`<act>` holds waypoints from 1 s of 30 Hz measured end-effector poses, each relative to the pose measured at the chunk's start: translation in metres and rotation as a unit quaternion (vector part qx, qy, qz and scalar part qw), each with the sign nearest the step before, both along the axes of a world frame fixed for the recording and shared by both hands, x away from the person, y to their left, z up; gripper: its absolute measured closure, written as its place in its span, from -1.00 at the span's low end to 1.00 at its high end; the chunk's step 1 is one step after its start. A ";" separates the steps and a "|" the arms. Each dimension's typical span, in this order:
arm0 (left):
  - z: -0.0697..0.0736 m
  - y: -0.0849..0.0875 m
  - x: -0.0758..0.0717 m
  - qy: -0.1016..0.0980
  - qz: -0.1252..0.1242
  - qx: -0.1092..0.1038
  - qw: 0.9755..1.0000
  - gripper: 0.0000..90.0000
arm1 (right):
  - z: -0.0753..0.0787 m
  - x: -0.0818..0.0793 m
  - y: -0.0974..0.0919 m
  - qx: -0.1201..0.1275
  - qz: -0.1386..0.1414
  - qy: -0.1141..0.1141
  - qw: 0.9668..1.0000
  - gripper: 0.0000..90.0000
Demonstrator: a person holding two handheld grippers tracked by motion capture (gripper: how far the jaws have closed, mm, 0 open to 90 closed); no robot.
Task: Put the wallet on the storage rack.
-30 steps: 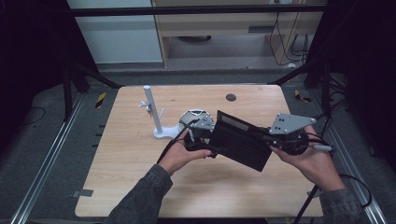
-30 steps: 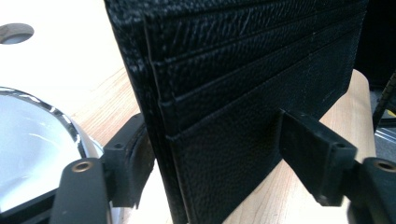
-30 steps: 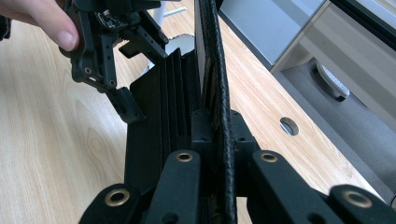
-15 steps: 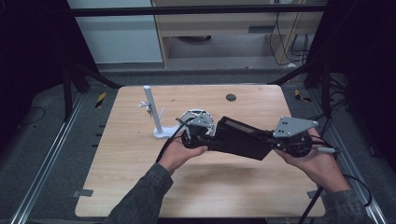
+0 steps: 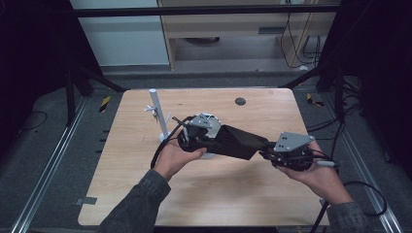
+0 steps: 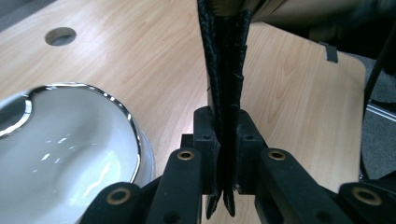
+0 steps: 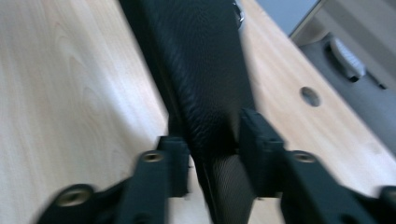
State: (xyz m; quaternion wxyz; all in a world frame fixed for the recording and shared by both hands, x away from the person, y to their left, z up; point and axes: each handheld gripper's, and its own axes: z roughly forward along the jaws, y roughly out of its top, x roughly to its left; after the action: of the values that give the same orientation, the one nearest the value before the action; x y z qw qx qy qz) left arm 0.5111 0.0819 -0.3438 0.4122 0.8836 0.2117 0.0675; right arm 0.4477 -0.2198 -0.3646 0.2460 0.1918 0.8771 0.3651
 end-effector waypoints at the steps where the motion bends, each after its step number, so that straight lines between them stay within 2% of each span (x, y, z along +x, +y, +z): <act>1: 0.006 0.001 0.000 -0.004 0.004 0.009 1.000 0.84 | -0.005 -0.001 0.002 0.005 0.002 0.008 1.000 0.11; 4: 0.020 0.007 0.002 -0.013 0.018 0.033 0.999 0.84 | -0.021 -0.008 0.006 0.024 0.001 0.022 0.999 -0.19; 6: 0.026 0.013 0.003 -0.014 0.027 0.032 0.999 0.84 | -0.032 -0.011 0.005 0.047 -0.011 0.026 0.999 -0.46; 9: 0.036 0.021 0.003 -0.017 0.035 0.035 0.999 0.83 | -0.051 -0.011 0.003 0.082 -0.042 0.040 0.995 -0.64; 10: 0.040 0.023 0.003 -0.016 0.039 0.030 0.999 0.83 | -0.059 -0.010 0.002 0.096 -0.061 0.045 0.992 -0.70; 12: 0.047 0.027 0.003 -0.020 0.045 0.034 0.998 0.83 | -0.075 -0.006 -0.001 0.128 -0.111 0.058 0.984 -0.73; 14: 0.054 0.030 0.002 -0.025 0.051 0.039 0.998 0.83 | -0.092 -0.002 -0.005 0.165 -0.165 0.057 0.971 -0.76; 15: 0.057 0.031 0.002 -0.027 0.054 0.040 0.997 0.83 | -0.099 -0.002 -0.006 0.174 -0.182 0.054 0.966 -0.76; 16: 0.061 0.033 0.002 -0.030 0.057 0.042 0.997 0.83 | -0.109 -0.002 -0.008 0.178 -0.204 0.054 0.961 -0.76; 17: 0.064 0.035 0.002 -0.032 0.057 0.042 0.997 0.83 | -0.117 -0.001 -0.008 0.164 -0.220 0.066 0.959 -0.79; 18: 0.067 0.036 0.001 -0.035 0.059 0.042 0.997 0.83 | -0.120 0.000 -0.008 0.142 -0.227 0.068 0.961 -0.84; 19: 0.071 0.037 0.000 -0.037 0.061 0.039 0.997 0.83 | -0.122 0.000 -0.009 0.133 -0.239 0.066 0.960 -0.85; 20: 0.073 0.038 0.000 -0.039 0.061 0.040 0.997 0.83 | -0.123 0.000 -0.013 0.131 -0.251 0.060 0.957 -0.85; 23: 0.080 0.043 0.000 -0.045 0.067 0.043 0.996 0.83 | -0.123 -0.001 -0.020 0.140 -0.270 0.063 0.951 -0.86; 24: 0.082 0.044 0.000 -0.046 0.070 0.045 0.995 0.83 | -0.124 -0.001 -0.022 0.142 -0.280 0.065 0.947 -0.86; 26: 0.086 0.046 0.001 -0.049 0.073 0.050 0.995 0.83 | -0.126 -0.001 -0.025 0.141 -0.290 0.070 0.944 -0.86; 28: 0.088 0.049 0.002 -0.052 0.079 0.056 0.994 0.83 | -0.126 -0.001 -0.027 0.136 -0.292 0.070 0.944 -0.86; 30: 0.089 0.053 0.006 -0.051 0.089 0.057 0.993 0.83 | -0.127 -0.001 -0.028 0.133 -0.302 0.071 0.941 -0.85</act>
State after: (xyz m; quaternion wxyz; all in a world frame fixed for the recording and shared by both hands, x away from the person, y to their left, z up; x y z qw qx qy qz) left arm 0.5167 0.1347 -0.2547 0.3636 0.8787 0.2642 0.1610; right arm 0.4470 -0.2474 -0.4916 0.2540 0.5045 0.7364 0.3723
